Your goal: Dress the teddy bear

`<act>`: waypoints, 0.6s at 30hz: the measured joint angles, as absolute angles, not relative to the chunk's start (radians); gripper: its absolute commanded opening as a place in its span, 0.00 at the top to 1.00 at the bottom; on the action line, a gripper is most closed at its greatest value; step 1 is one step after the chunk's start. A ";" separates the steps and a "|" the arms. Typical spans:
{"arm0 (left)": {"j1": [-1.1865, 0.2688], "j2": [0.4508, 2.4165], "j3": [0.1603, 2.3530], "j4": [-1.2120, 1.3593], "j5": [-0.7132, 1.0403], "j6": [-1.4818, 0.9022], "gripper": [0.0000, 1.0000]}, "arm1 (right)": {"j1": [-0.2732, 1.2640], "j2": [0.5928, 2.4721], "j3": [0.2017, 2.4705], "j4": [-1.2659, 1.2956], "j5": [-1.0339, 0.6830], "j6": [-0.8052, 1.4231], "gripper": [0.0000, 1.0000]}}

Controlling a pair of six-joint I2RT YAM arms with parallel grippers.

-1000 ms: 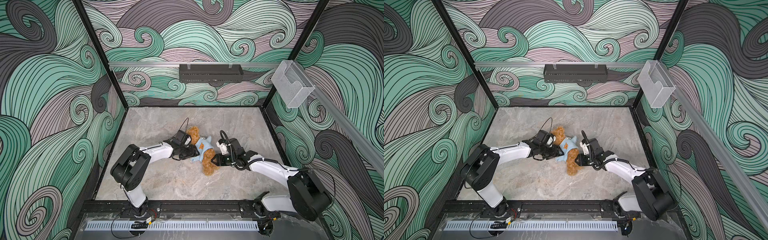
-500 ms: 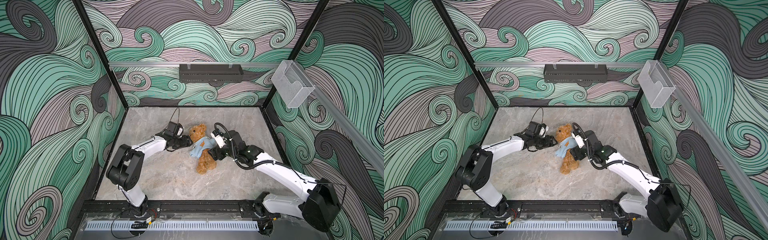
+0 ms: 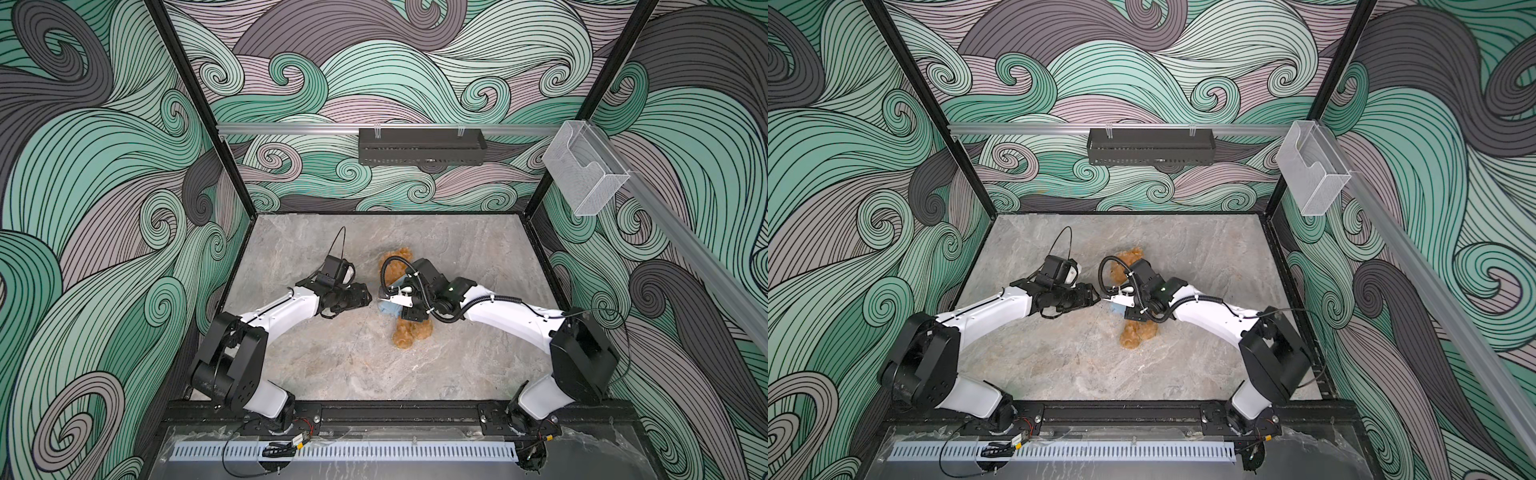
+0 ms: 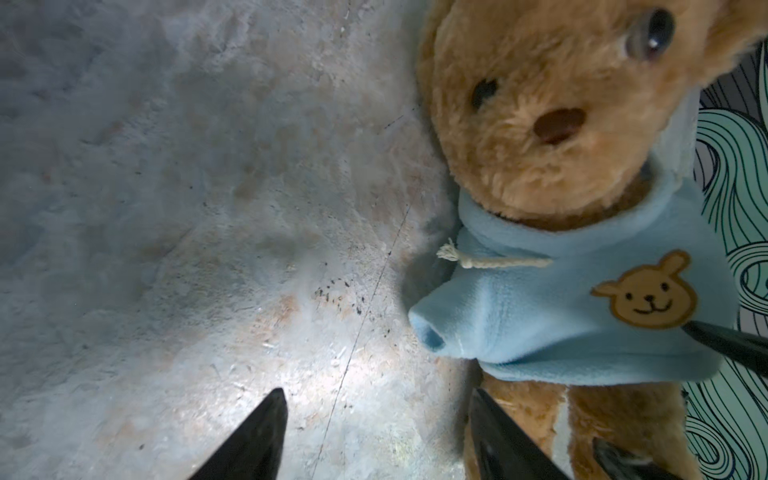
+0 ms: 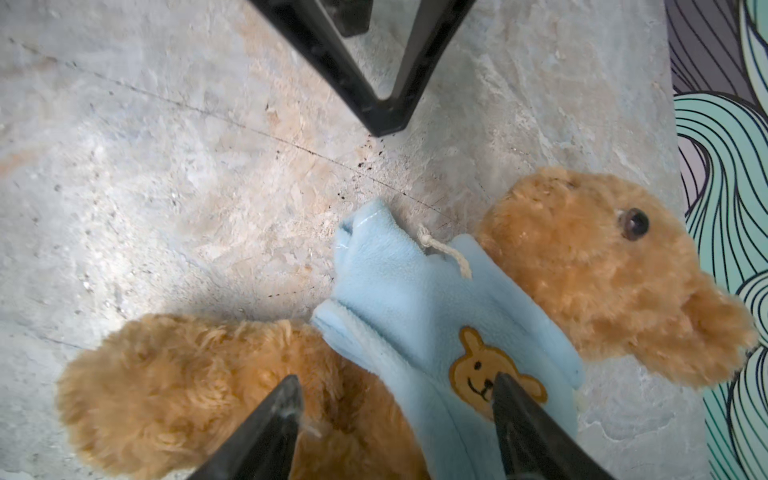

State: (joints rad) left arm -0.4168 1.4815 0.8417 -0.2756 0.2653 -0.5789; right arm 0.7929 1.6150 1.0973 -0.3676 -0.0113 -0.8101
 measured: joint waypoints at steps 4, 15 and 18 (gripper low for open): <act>-0.405 1.479 0.825 -0.287 0.256 -0.588 0.28 | 0.793 1.683 1.133 -0.390 0.006 -0.890 0.39; -0.394 1.464 0.807 -0.303 0.257 -0.599 0.28 | 0.795 1.738 1.151 -0.385 0.046 -0.982 0.85; -0.394 1.446 0.796 -0.288 0.263 -0.598 0.30 | 0.795 1.738 1.149 -0.361 0.046 -0.970 0.96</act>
